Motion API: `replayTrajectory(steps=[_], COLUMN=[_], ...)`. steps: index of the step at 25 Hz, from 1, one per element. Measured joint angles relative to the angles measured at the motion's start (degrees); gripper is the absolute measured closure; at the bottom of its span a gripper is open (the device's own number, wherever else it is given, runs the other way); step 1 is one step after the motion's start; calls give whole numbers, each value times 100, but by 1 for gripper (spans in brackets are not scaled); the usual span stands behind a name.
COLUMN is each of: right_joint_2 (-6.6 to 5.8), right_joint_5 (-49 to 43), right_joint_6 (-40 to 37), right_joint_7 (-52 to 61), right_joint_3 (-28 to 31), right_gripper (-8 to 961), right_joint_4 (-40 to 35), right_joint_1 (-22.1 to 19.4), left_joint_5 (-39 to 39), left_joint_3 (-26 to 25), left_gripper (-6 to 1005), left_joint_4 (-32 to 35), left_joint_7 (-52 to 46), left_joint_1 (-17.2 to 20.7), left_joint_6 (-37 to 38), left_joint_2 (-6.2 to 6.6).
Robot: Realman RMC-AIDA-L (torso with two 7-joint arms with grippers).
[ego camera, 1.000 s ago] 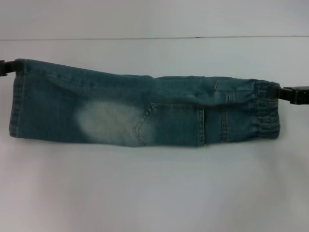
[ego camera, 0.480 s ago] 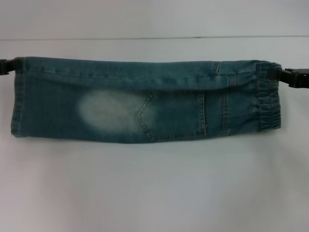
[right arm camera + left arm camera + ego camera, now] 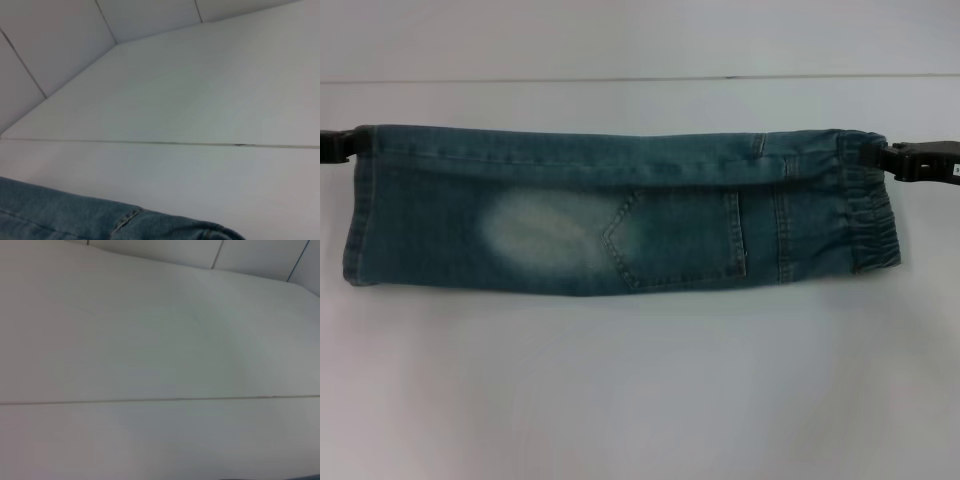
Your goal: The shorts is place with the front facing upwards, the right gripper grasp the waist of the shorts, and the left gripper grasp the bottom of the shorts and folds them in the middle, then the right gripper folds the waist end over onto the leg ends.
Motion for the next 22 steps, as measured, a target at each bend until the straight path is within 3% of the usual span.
replayTrajectory(steps=[8, 14, 16, 20, 22], right_joint_2=[8, 24, 27, 24, 11], right_joint_5=[-17, -21, -22, -35, -37], right_joint_6=[147, 341, 386, 439, 454], right_joint_7=[46, 212, 261, 379, 477], right_joint_3=[-210, -326, -327, -381, -450], right_gripper=[908, 818, 788, 728, 644], right_joint_4=[70, 70, 74, 78, 78], right_joint_1=[135, 176, 186, 187, 182], left_joint_5=[-105, -144, -147, -149, -149], left_joint_3=[4, -2, 17, 20, 20], left_gripper=[919, 899, 892, 783, 729], left_joint_4=[-165, -272, -297, -358, -362], left_joint_7=[183, 188, 192, 197, 198], left_joint_1=[-11, -63, -54, -36, -28], left_joint_6=[-149, -278, -592, -694, -696], left_joint_2=[-30, -16, -69, -87, -87])
